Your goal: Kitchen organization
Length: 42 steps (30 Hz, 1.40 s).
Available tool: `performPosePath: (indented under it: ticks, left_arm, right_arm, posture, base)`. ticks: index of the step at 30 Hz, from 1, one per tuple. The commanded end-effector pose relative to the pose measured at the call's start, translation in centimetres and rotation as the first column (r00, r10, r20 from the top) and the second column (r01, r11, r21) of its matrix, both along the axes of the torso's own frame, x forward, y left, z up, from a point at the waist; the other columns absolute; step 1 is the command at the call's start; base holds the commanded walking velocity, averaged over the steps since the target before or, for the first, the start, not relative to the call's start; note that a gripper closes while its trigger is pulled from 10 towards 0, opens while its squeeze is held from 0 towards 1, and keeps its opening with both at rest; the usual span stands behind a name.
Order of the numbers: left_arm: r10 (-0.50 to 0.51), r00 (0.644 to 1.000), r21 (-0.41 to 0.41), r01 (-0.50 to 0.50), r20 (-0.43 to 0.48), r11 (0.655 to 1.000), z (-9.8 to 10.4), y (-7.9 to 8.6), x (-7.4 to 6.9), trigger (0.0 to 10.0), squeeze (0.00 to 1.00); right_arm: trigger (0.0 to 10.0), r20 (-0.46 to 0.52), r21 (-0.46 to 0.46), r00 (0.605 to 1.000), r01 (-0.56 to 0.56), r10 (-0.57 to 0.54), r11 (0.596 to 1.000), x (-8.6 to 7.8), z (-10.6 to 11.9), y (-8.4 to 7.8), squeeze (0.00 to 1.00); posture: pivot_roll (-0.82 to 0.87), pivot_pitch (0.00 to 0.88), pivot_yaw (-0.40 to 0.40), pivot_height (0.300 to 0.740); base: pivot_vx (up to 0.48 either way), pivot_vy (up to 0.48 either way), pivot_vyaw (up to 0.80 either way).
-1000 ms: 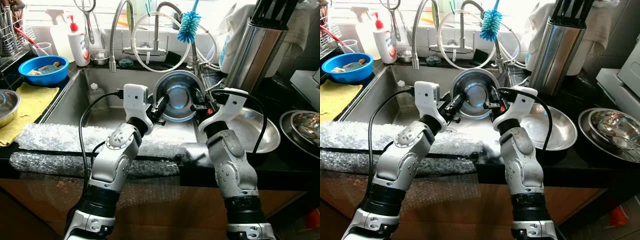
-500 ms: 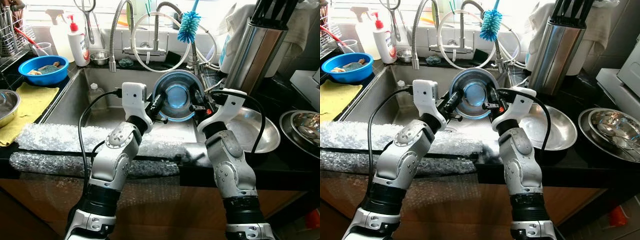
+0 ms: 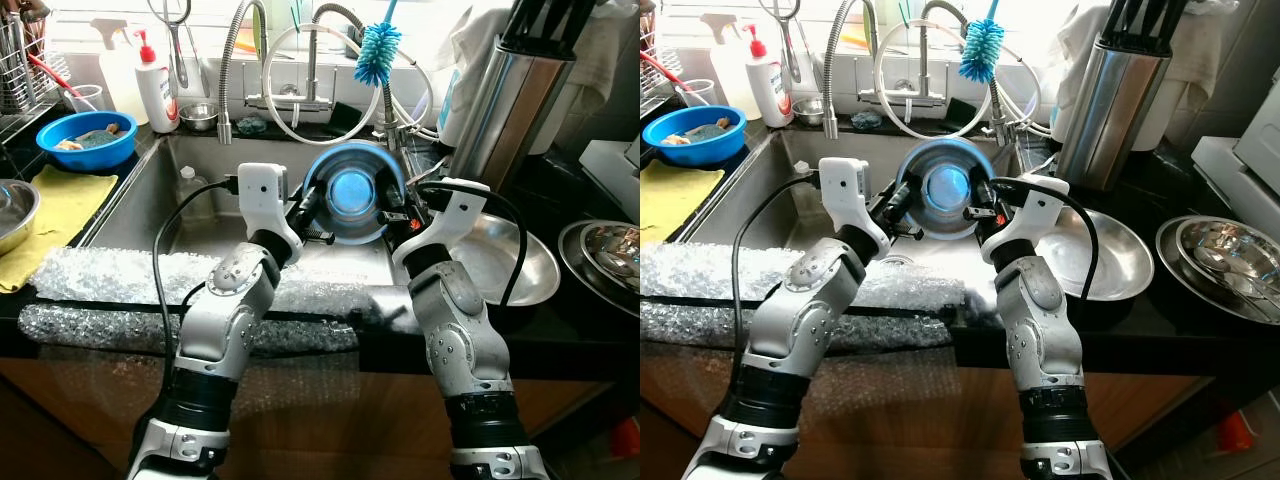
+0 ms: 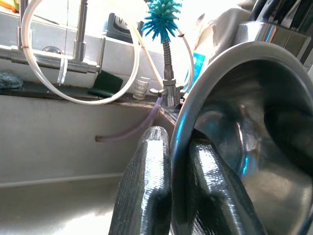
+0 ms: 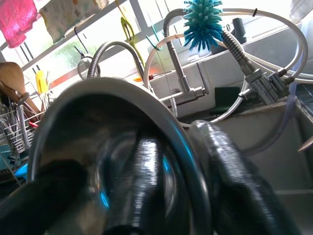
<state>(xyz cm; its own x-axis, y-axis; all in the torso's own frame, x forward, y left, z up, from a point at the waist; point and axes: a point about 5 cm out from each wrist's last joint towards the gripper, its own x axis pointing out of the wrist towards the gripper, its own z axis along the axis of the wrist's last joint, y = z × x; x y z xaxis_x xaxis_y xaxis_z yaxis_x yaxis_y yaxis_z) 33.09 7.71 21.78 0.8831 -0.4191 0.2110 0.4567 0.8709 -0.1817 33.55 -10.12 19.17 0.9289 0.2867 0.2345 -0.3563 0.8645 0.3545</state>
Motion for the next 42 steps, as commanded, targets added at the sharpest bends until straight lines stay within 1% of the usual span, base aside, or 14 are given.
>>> performPosePath:
  ticks: [1,5,6,7,14,18,24,27,29,35,36,37,38,42]
  left_arm:
    - [0.003,1.000,0.028,-0.003,0.007,1.000,0.0,-0.1,-0.1,10.0,0.00]
    - [0.019,1.000,0.016,-0.019,0.015,1.000,0.2,0.0,0.0,10.0,0.00]
    - [0.021,1.000,0.011,-0.021,0.017,1.000,0.3,0.0,0.0,10.0,0.00]
    - [0.024,0.999,0.004,-0.025,0.022,1.000,0.4,-0.1,-0.1,10.0,0.00]
    - [0.032,0.999,-0.024,-0.031,0.039,0.999,0.8,-0.5,-0.3,10.0,0.00]
    - [0.032,0.998,-0.022,-0.031,0.053,0.999,0.9,-0.8,-0.4,10.0,0.00]
    - [0.032,0.998,-0.019,-0.031,0.059,0.999,0.9,-0.9,-0.5,10.0,0.00]
    - [0.030,0.998,-0.020,-0.029,0.060,0.999,0.9,-0.9,-0.5,10.0,0.00]
    - [0.030,0.998,-0.021,-0.029,0.060,0.999,0.8,-0.9,-0.6,10.0,0.00]
    - [0.033,0.998,-0.023,-0.031,0.059,0.999,0.8,-0.9,-0.6,10.0,0.00]
    - [0.033,0.998,-0.022,-0.032,0.060,0.999,0.8,-0.9,-0.6,10.0,0.00]
    - [0.033,0.998,-0.022,-0.032,0.060,0.999,0.8,-0.9,-0.6,10.0,0.00]
    - [0.033,0.998,-0.022,-0.032,0.059,0.999,0.8,-0.9,-0.6,10.0,0.00]
    - [0.031,0.998,-0.020,-0.029,0.057,0.999,0.7,-0.9,-0.6,10.0,0.00]
  right_arm:
    - [10.0,0.035,0.001,0.999,-0.006,0.006,1.000,0.2,1.0,0.1,1.00]
    - [10.0,0.029,0.008,0.998,-0.050,0.050,0.999,0.0,0.9,0.7,1.00]
    - [10.0,0.018,0.033,0.995,-0.100,0.100,0.994,-0.2,0.8,1.1,0.96]
    - [10.0,-0.004,0.061,0.983,-0.184,0.184,0.981,-0.5,0.7,1.8,0.00]
    - [10.0,-0.040,0.061,0.948,-0.312,0.314,0.948,-1.3,0.4,3.3,0.00]
    - [10.0,-0.028,0.115,0.909,-0.409,0.415,0.905,-2.0,0.9,3.8,0.00]
    - [10.0,-0.052,0.051,0.919,-0.389,0.392,0.920,-2.0,0.9,3.6,0.00]
    - [10.0,-0.035,0.093,0.919,-0.387,0.392,0.917,-1.9,1.5,3.4,0.00]
    - [10.0,0.000,0.142,0.903,-0.426,0.430,0.893,-2.2,2.0,3.6,0.00]
    - [10.0,0.003,0.122,0.898,-0.437,0.439,0.891,-2.5,2.4,3.6,0.00]
    - [10.0,0.006,0.128,0.897,-0.439,0.442,0.889,-2.5,2.5,3.6,0.81]
    - [10.0,0.006,0.128,0.897,-0.439,0.442,0.889,-2.5,2.5,3.6,0.81]
    - [10.0,0.008,0.129,0.897,-0.440,0.443,0.889,-2.6,2.6,3.6,1.00]
    - [10.0,-0.006,0.145,0.902,-0.426,0.431,0.893,-2.5,2.6,3.1,1.00]
  posture:
    - [-0.06,0.000,-0.065,0.740]
    - [-0.06,0.000,-0.065,0.740]
    - [-0.05,0.000,-0.065,0.740]
    - [-0.05,0.000,-0.065,0.740]
    - [-0.06,0.000,-0.065,0.740]
    - [-0.06,0.000,-0.065,0.740]
    - [-0.06,0.000,-0.065,0.740]
    - [-0.06,0.000,-0.065,0.740]
    - [-0.06,0.000,-0.065,0.740]
    - [-0.06,0.000,-0.065,0.740]
    - [-0.06,0.000,-0.065,0.740]
    - [-0.06,0.000,-0.065,0.740]
    - [-0.06,0.000,-0.065,0.740]
    - [-0.06,0.000,-0.064,0.740]
  base:
    - [0.000,0.000,0.00]
    - [0.000,0.000,0.00]
    - [0.000,0.000,0.00]
    - [0.000,0.000,0.00]
    - [0.000,0.000,0.00]
    - [0.000,0.000,0.00]
    - [0.000,0.000,0.00]
    - [0.000,0.000,0.00]
    - [0.000,0.000,0.00]
    - [0.000,0.000,0.00]
    - [0.000,0.000,0.00]
    - [0.000,0.000,0.00]
    - [0.000,0.000,0.00]
    - [0.000,0.000,0.00]
